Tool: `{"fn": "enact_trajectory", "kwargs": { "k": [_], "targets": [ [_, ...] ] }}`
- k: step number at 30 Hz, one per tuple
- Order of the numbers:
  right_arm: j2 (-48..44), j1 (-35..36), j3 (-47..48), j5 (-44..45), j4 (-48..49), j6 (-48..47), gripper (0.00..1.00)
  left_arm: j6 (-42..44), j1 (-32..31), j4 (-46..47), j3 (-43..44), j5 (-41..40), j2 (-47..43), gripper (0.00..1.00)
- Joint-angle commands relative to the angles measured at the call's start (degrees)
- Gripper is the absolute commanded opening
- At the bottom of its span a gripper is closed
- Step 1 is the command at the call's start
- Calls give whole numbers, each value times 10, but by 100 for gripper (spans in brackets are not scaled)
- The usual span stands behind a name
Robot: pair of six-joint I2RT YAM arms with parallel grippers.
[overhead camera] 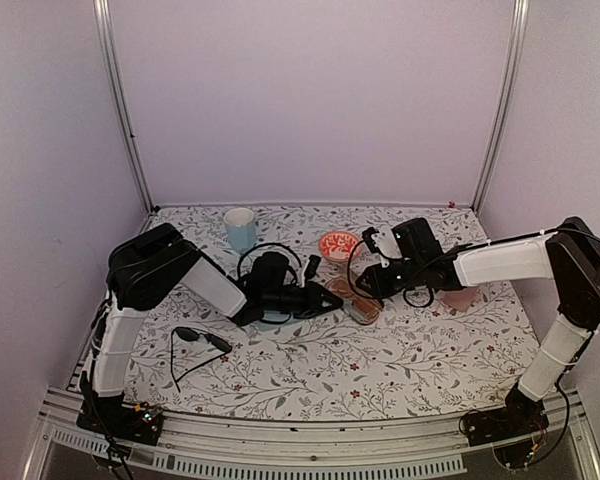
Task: Organize the sunglasses
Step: Close the case with sunglasses at the center of the board.
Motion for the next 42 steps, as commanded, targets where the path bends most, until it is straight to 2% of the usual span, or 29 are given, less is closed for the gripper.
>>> {"fn": "enact_trajectory", "kwargs": {
  "k": [1, 19, 32, 42],
  "targets": [
    [27, 51, -12, -66, 3, 32, 30, -6, -10, 21, -14, 6, 20, 15],
    [50, 77, -17, -43, 7, 56, 30, -12, -12, 54, -51, 5, 11, 13],
    [43, 70, 5, -1, -31, 52, 27, 26, -12, -34, -77, -34, -52, 13],
    [40, 65, 11, 5, -46, 40, 26, 38, -12, -38, -93, -40, -78, 15]
  ]
}}
